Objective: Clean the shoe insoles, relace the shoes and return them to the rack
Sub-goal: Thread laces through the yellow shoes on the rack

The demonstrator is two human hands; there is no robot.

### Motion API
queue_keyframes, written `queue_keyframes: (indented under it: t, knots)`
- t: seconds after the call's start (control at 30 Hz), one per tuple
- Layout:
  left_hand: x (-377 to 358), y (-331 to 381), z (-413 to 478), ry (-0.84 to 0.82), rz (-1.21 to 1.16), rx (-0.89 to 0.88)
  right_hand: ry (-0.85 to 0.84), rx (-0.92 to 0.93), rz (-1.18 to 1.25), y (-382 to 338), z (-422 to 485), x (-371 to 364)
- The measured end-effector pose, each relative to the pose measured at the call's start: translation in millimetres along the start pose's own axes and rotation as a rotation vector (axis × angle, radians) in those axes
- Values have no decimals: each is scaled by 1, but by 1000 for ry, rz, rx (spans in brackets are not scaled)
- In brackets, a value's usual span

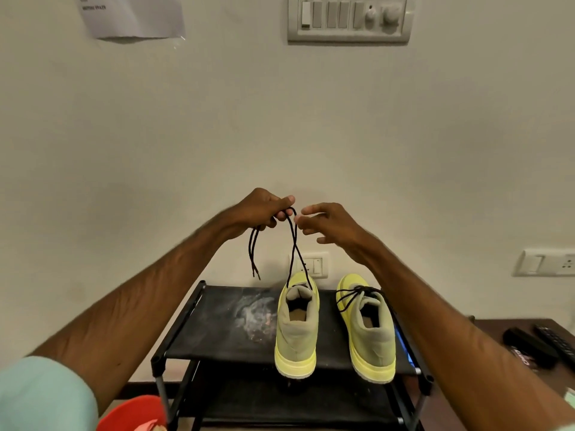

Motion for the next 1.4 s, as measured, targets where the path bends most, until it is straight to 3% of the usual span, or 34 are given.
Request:
queue_keyframes:
  t: [0.13,0.23,0.43,0.6,0.7,0.77,0.83,0.9,1.03,1.1,1.17,1.3,1.4]
  knots:
    - [-3,13,-2,-1,14,-43,46,153,-130,-3,2,-7]
    - [3,13,-4,16,6,-37,125,93,-50,2,5,7]
    - [14,-8,-7,39,-101,16,101,53,16,1,-2,20]
    - [25,-23,-9,70,-136,96,220,-80,414,1,-4,28]
    - [34,-38,-12,80,-222,143,363,-4,695,-16,-3,52]
    - [41,-49,-15,154,-238,173,457,78,734,-25,-4,69]
    - [47,-62,-16,256,-182,170,547,159,535,-27,-5,85]
    - [50,-84,-16,336,-6,161,564,211,144,-18,0,92]
    - [25,-145,-12,159,480,334,367,-81,-578,58,25,81]
    - [3,-163,-15,59,750,429,262,-160,-661,94,30,68]
    - [-23,-156,-16,10,918,316,165,-186,-714,118,27,51]
    - [-85,-112,-15,-182,693,-115,59,-90,-823,132,16,22]
    - [-112,-93,-14,-252,571,-174,55,85,-613,115,-5,2]
Point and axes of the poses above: each hand's wrist, its own z-axis towards the middle knuckle, its own x-axis out of the back of the hand, y = z × x, the point moved 8 cm from there along z, towards the middle knuckle, and after that the axes turned 13 degrees about z, right-handed, at the moved point
